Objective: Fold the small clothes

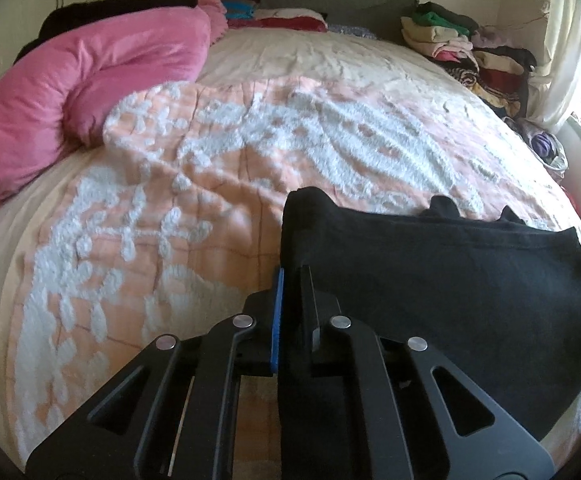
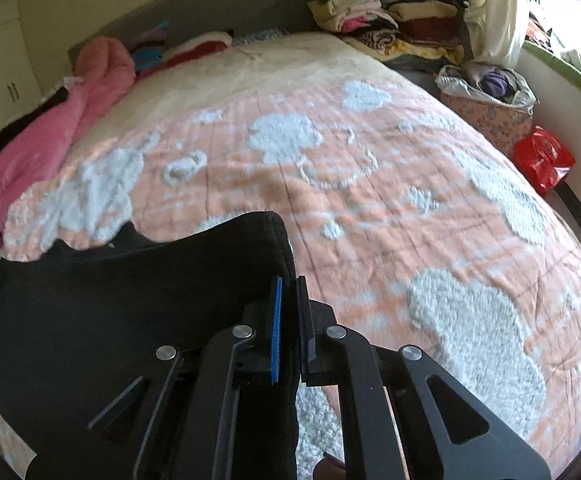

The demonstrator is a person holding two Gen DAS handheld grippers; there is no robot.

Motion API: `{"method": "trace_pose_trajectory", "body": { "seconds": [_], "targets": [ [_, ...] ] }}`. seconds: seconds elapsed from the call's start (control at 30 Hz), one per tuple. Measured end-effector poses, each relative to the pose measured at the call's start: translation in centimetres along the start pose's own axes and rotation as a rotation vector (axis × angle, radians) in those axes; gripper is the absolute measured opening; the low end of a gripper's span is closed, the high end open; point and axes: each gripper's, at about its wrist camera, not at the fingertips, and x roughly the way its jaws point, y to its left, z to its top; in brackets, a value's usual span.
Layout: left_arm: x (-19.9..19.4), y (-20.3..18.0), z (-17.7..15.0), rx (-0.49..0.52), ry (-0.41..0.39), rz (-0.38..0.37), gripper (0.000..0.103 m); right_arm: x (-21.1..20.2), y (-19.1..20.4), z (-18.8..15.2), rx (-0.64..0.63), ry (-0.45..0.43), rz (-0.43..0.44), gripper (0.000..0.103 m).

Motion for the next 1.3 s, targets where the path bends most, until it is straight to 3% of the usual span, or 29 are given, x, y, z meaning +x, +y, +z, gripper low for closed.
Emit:
{"method": "trace_pose_trajectory", "body": {
  "seconds": [0.17, 0.27, 0.43, 0.63, 0.87, 1.0, 1.23, 1.27, 1.3],
  "targets": [
    [-0.6, -0.3, -0.5, 0.002, 0.009, -0.011, 0.005, 0.1, -0.3, -0.7, 0.03, 0.032, 0.024, 0.007],
    [-1.4, -0.5, -0.9, 0.001, 0.004, -0.033, 0.015, -0.2, -0.5, -1.5, 0.047, 0.056, 0.053, 0.009],
    [-2.8, -1.3, -1.9, 0.033, 0.008, -0.057, 0.023, -1.9, -0.1, -3.1, 0.036, 0.08, 0.097, 0.04],
    [-4.4, -2.0, -3.3, 0.052, 0.015, -0.084, 0.028, -3.9, 0.7, -5.6, 0.002, 0.1, 0.134, 0.045],
    [-5.7, -2.0, -5.6, 0.05, 0.033, -0.108, 0.039, -5.0, 0.1, -7.4, 0.01, 0.122, 0.154, 0.044],
    [-5.6, -1.3, -6.8, 0.017, 0.058, -0.118, 0.057, -5.4, -0.4, -8.0, 0.033, 0.132, 0.175, 0.041],
    [-5.4, 0.8, -7.9, -0.123, 0.097, -0.222, 0.057, -6.2, -0.5, -8.8, 0.04, 0.122, 0.194, 0.03],
    [-5.4, 1.0, -7.9, -0.137, 0.1, -0.235, 0.053, -6.3, -0.5, -8.9, 0.039, 0.119, 0.196, 0.029],
    [-5.4, 1.1, -8.0, -0.144, 0.098, -0.248, 0.04, -6.4, -0.5, -8.9, 0.039, 0.114, 0.198, 0.023]
  ]
}}
